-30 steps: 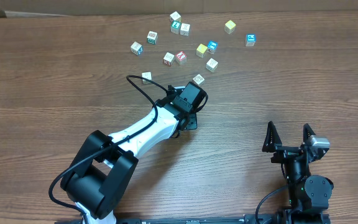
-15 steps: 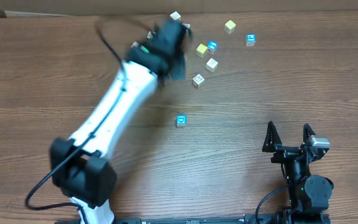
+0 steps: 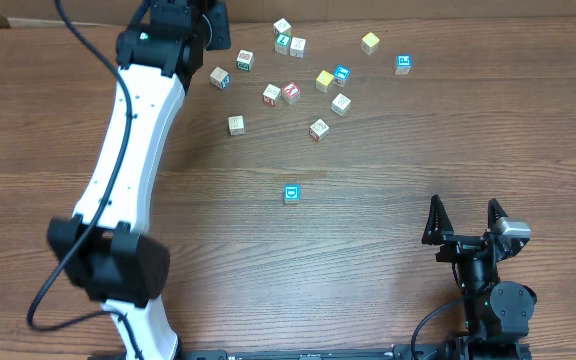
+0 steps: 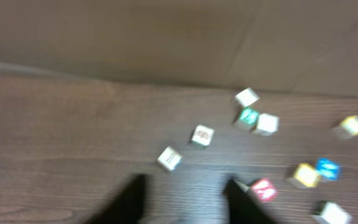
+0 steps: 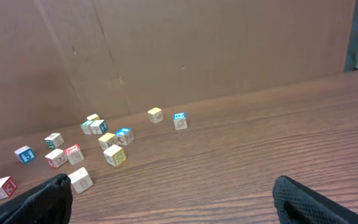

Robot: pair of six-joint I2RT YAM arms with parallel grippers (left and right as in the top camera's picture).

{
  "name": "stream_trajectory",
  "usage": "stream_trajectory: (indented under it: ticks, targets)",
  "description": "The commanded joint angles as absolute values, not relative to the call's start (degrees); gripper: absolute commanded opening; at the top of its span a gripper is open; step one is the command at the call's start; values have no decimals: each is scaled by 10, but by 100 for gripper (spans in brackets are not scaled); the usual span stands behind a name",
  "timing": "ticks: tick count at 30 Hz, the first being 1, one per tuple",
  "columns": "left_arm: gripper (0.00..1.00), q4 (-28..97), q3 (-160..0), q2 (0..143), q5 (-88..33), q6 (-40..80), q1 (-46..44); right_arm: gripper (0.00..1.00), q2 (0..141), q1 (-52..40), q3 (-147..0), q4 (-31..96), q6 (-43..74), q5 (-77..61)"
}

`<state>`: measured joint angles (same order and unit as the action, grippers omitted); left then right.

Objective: Form a tower

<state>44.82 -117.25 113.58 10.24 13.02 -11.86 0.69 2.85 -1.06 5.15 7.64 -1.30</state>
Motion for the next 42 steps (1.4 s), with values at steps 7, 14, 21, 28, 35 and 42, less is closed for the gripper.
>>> stream_trajectory:
  ticks: [7,14,21,28,35,42]
  targets:
    - [87,417,-1165,1307,109,44,-93,100,2,26,-5,48,74,-16]
    - [88,373,-1165,1383,108,-44,-93,100,2,26,-5,48,74,-16]
    - [89,330,-1165,1409,109,-63,-92,100,2,26,-5,48,74,-16]
    - [82,295,-1165,1428,87,-62,-90,100,2,26,-5,48,74,-16]
    - [49,288,-1165,1428,65,-62,-90,100,2,26,-5,48,74,-16]
    - [37,289,-1165,1428,63,-62,-90,100,2,26,-5,48,74,-16]
